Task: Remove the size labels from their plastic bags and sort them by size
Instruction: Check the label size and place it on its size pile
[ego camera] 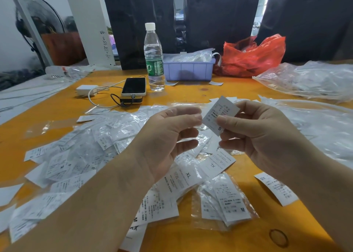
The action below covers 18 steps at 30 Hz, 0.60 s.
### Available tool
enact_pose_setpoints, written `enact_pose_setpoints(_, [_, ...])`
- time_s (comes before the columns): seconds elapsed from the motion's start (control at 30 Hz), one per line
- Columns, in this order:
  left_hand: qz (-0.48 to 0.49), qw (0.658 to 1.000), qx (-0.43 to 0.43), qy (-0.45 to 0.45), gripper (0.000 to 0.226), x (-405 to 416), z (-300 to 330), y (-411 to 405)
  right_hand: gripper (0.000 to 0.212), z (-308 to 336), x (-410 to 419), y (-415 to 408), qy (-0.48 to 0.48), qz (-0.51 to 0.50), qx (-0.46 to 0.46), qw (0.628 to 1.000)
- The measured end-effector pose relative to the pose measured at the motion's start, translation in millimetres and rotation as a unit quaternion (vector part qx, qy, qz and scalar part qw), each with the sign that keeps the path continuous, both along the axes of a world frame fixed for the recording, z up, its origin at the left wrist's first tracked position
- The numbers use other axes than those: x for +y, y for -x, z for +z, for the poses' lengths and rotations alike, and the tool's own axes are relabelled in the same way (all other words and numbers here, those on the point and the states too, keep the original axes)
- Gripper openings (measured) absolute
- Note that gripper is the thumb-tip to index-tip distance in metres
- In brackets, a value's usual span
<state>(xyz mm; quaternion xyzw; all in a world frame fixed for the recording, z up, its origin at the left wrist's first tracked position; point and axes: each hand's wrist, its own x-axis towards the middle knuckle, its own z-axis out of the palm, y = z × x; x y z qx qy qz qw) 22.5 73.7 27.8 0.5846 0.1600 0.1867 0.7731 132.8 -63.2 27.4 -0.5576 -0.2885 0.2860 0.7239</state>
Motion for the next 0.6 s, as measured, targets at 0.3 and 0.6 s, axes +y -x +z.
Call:
enact_pose_setpoints(0.3, [0.010,1.000,-0.016,0.019,0.007,1.1,-0.4,-0.8,0.028,0.4,-1.1,-4.2,-0.007,-0.010,0.016,1.000])
enact_pose_setpoints(0.6, [0.000,1.000,-0.013,-0.003,0.019,1.3,-2.0,-1.1,0.024,2.3,-0.8,-0.5,-0.015,0.016,0.017,1.000])
